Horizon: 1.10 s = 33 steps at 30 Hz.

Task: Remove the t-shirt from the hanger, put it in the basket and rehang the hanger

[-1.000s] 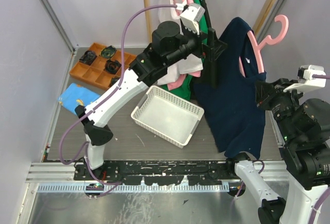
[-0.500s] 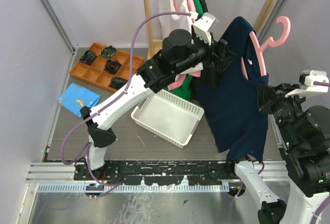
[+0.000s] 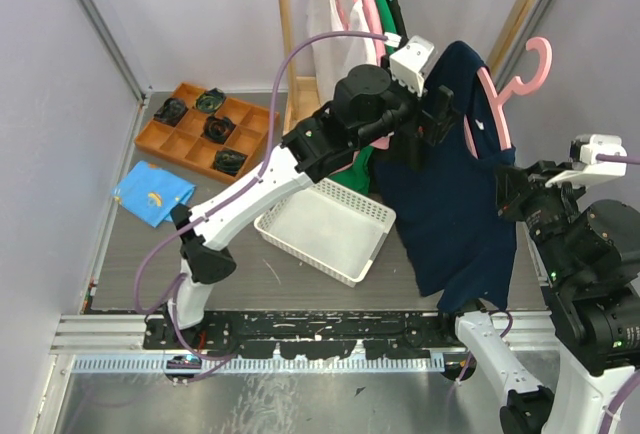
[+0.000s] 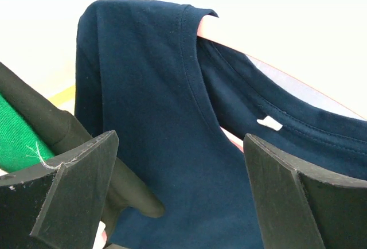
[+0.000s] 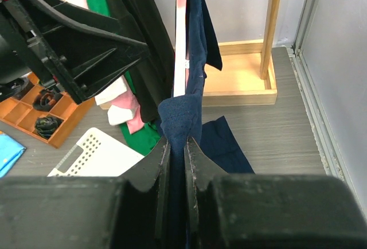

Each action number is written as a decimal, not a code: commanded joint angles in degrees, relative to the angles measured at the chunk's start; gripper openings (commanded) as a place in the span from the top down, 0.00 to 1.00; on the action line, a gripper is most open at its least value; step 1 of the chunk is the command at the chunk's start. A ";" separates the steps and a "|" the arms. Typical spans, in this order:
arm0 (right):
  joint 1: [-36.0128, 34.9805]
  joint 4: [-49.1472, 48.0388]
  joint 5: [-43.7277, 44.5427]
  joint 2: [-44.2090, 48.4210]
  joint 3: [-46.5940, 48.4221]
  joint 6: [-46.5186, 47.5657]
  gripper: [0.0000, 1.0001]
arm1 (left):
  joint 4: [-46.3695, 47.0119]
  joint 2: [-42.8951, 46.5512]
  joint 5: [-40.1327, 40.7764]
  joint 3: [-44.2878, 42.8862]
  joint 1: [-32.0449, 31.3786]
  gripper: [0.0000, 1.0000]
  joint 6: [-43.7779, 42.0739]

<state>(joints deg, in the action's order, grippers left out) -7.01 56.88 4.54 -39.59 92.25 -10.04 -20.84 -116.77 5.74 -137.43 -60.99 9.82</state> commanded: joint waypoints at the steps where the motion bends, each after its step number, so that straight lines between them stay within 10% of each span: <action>1: 0.45 -4.95 -1.19 0.90 0.83 1.51 0.99 | 1.65 -2.50 2.38 -3.37 -0.22 0.02 -0.75; 21: 1.71 -3.63 -5.82 2.05 0.48 1.77 0.99 | 10.36 -8.84 7.31 -8.19 -0.10 0.00 0.69; 33: 2.29 -2.92 -7.25 3.46 0.47 1.61 0.99 | 11.84 -10.96 7.57 -10.09 -0.10 0.36 -0.42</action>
<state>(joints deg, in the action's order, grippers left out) -5.06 58.83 -1.41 -36.84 91.88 -8.95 -11.55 -127.02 12.56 -145.62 -61.01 10.46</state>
